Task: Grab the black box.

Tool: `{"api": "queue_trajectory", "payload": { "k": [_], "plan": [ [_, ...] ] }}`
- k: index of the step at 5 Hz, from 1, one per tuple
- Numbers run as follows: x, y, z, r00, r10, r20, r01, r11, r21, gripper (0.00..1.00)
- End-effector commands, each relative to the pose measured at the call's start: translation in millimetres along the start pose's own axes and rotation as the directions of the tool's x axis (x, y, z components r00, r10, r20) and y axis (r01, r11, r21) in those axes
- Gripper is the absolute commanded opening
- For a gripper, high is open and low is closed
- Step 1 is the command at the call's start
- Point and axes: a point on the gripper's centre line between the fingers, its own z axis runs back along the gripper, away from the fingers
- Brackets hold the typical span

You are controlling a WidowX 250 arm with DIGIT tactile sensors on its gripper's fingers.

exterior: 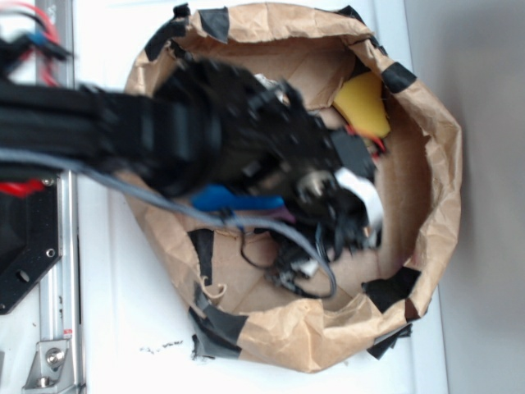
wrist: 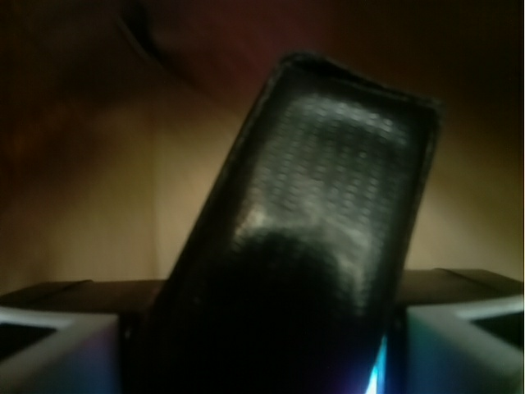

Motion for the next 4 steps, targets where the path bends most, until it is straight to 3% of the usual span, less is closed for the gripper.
{"api": "queue_trajectory", "payload": {
  "k": [1, 2, 3, 4],
  "plan": [
    [-10.2, -1.3, 80.0, 0.991, 0.124, -0.045, -0.122, 0.992, 0.038, 0.0],
    [14.0, -18.3, 107.9, 0.927, 0.31, -0.211, -0.296, 0.95, 0.097, 0.0],
    [20.9, -14.8, 120.4, 0.823, 0.468, -0.323, -0.445, 0.883, 0.148, 0.0],
    [18.2, -15.7, 121.9, 0.817, 0.488, -0.308, -0.455, 0.873, 0.178, 0.0]
  ]
}}
